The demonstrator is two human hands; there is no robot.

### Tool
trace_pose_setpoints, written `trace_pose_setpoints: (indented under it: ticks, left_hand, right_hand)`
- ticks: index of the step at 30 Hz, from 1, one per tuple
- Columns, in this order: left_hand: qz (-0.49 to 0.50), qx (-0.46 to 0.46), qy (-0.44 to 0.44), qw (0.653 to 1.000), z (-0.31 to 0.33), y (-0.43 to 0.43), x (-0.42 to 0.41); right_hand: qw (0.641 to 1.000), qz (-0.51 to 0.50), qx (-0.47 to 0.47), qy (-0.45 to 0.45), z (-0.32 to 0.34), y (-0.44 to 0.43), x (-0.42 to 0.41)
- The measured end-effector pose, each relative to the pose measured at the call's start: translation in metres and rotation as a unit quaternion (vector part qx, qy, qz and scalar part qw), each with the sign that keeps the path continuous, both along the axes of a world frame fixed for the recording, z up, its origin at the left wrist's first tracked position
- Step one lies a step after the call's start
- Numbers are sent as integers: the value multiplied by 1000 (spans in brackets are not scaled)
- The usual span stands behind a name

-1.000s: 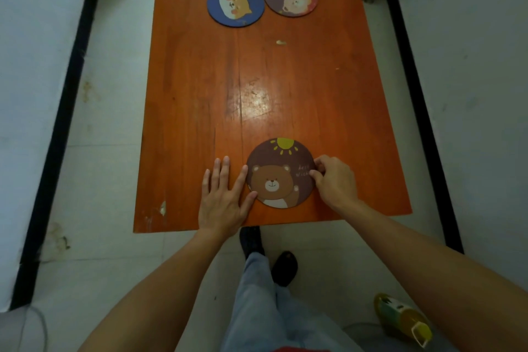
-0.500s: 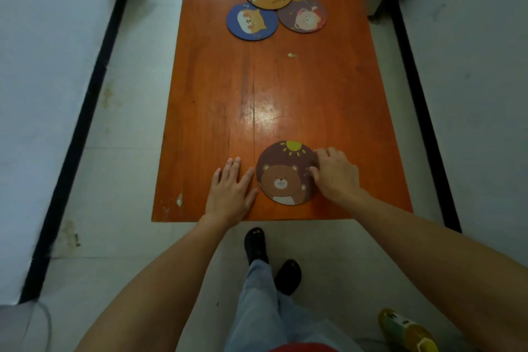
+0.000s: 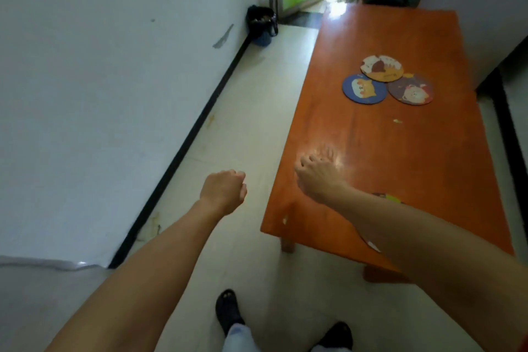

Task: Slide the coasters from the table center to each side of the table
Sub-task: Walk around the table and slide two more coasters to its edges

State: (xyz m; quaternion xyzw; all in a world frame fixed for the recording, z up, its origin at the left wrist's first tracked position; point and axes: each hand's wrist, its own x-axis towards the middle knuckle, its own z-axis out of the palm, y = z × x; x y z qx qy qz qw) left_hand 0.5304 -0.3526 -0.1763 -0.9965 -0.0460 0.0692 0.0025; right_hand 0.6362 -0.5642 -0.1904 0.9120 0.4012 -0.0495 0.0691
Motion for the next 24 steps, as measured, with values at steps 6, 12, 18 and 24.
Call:
trace_pose_setpoints:
  ticks: [6, 12, 18, 24]
  left_hand:
    - [21, 0, -2, 1000, 11, 126, -10]
    - [3, 16, 13, 1000, 19, 241, 6]
    - [-30, 7, 3, 1000, 27, 293, 71]
    - [-101, 8, 8, 995, 20, 311, 179]
  right_hand:
    - [1000, -9, 2, -17, 8, 128, 17]
    - [999, -36, 30, -27, 11, 246, 31]
    - [996, -79, 31, -32, 16, 281, 83]
    - [988, -150, 22, -34, -7, 289, 172]
